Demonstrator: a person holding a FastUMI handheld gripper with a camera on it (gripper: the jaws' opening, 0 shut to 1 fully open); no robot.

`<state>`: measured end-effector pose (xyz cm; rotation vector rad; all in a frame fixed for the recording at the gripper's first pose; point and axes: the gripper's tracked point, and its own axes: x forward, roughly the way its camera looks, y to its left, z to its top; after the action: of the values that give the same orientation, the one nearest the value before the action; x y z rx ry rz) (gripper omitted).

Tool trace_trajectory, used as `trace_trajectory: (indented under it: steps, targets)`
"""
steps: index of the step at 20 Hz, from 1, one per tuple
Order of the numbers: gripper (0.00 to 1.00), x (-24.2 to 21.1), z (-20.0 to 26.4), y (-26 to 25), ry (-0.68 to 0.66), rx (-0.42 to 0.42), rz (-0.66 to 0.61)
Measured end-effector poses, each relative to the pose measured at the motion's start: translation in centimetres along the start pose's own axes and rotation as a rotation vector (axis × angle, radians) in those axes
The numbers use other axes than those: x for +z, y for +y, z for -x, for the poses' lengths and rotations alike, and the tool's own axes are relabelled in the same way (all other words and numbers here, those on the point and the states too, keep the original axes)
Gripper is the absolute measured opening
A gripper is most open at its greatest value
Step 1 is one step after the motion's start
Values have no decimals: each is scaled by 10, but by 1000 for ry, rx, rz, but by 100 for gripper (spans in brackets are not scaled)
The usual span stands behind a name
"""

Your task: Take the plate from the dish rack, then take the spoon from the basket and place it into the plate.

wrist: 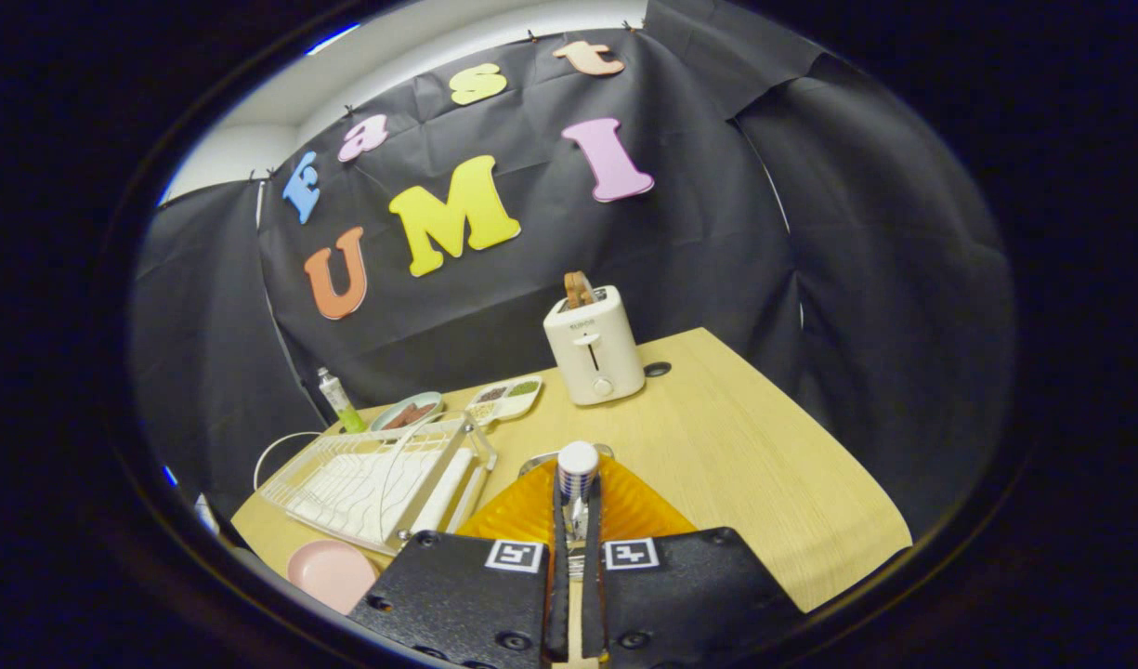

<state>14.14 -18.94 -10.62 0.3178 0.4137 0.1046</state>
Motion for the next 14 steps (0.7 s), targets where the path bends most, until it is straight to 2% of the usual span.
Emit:
trace_trajectory:
  steps: [5, 9, 14]
  targets:
    - [9, 29, 12, -2, -42, -64, 18]
    - [9, 66, 47, 15, -126, -92, 85]
    - [9, 81, 96, 74, -180, -51, 164]
